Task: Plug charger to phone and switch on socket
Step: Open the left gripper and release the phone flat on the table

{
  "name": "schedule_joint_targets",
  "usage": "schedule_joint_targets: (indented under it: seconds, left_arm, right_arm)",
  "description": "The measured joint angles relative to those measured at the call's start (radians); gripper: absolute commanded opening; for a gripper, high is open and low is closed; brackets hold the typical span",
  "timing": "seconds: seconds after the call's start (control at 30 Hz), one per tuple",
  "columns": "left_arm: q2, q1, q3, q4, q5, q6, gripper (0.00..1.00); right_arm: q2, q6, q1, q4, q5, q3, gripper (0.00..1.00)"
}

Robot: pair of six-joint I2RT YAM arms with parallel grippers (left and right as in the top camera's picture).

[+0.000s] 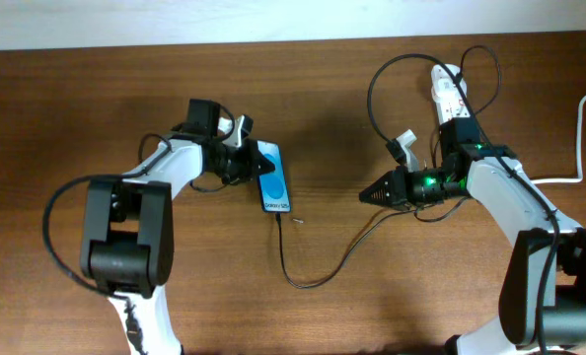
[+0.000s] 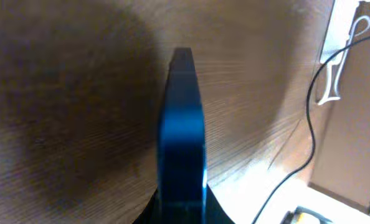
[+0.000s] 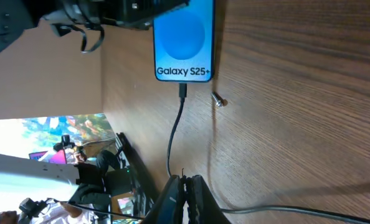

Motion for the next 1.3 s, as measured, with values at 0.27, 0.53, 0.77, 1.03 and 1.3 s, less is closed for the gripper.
schedule_joint_targets:
  seconds: [0.27, 0.53, 0.77, 1.03, 1.3]
  left_arm:
    - [0.027, 0.007, 0.003, 0.000, 0.027, -0.024, 0.21]
    - [0.049, 0.007, 0.006, 0.003, 0.012, -0.018, 0.29]
    - [0.049, 0.006, 0.013, 0.004, 0.027, -0.015, 0.42]
    - [0.049, 0.006, 0.020, -0.014, 0.029, -0.014, 0.46]
    - [0.041, -0.003, 0.043, -0.086, 0.018, -0.004, 0.66]
  right_arm:
    - [0.000, 0.000, 0.000, -0.011, 0.000, 0.000, 0.04]
    - [0.000, -0.001, 0.000, -0.023, 0.037, 0.000, 0.04]
    - [0.000, 0.000, 0.000, -0.023, 0.051, 0.000, 0.05]
    - [0.000, 0.000, 0.000, -0.023, 0.053, 0.000, 0.06]
    - [0.000, 0.000, 0.000, -0.023, 0.053, 0.001, 0.07]
